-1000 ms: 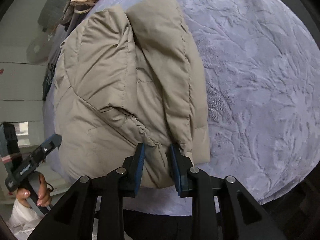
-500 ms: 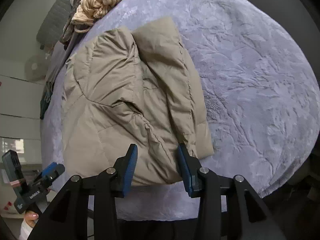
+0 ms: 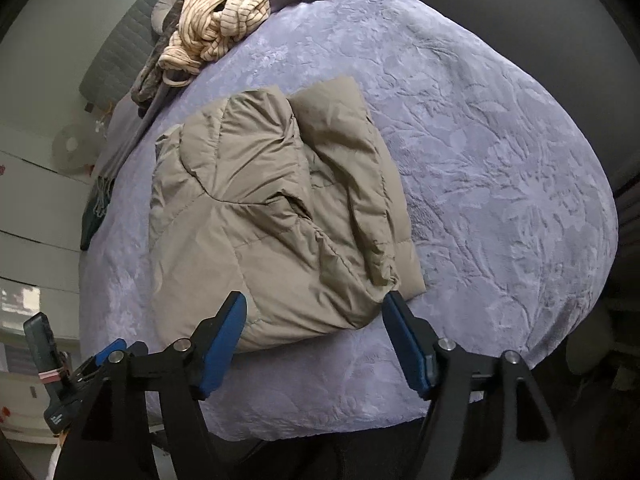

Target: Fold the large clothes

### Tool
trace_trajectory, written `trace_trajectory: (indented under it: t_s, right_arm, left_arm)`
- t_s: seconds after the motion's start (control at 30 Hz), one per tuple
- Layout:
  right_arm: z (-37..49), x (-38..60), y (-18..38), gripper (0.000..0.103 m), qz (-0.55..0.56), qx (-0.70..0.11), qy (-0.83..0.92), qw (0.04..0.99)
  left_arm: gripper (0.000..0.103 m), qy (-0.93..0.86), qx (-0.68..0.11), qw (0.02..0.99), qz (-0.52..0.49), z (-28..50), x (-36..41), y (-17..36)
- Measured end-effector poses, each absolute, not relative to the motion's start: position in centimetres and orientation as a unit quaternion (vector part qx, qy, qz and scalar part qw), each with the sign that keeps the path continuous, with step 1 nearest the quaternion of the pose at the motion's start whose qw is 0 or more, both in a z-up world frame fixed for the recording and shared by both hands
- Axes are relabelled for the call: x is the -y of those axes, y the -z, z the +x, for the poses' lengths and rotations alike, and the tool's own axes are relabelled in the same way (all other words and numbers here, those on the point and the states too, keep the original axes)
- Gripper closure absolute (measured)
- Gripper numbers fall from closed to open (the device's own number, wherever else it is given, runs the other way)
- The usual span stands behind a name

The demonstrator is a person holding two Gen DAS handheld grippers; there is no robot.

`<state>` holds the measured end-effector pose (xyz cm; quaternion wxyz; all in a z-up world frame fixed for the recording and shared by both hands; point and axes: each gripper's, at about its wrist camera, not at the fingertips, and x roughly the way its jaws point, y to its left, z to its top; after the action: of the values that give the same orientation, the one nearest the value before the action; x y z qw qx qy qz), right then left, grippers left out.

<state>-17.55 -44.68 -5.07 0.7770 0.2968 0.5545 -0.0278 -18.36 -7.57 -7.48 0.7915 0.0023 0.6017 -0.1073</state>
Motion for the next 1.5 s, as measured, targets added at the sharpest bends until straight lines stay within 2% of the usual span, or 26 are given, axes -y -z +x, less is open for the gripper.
trace_trajectory:
  t_s: [0.57, 1.27, 1.3, 1.37, 1.5]
  right_arm:
    - [-7.5, 48.2, 5.9, 0.019, 0.277, -0.589, -0.024, 0.758]
    - [-3.6, 52.1, 12.1, 0.017, 0.304, -0.635, -0.052, 0.709]
    - [-3.6, 52.2, 12.3, 0.015, 0.308, -0.634, -0.053, 0.707]
    - [-3.4, 52.5, 12.8, 0.0, 0.319, -0.633, -0.059, 0.703]
    - [-2.8, 53.3, 13.8, 0.0, 0.349, -0.624, -0.068, 0.696]
  left_arm:
    - [0.0, 0.068, -0.614, 0.785, -0.047, -10.9, 10.6, 6.7]
    - [0.0, 0.072, -0.644, 0.76, -0.057, -8.4, 13.5, 9.5]
    - [0.0, 0.079, -0.642, 0.759, -0.066, -8.2, 13.4, 9.6]
    - [0.0, 0.091, -0.64, 0.758, -0.088, -7.7, 13.0, 9.9]
    - [0.0, 0.108, -0.646, 0.742, -0.141, -6.5, 11.8, 11.0]
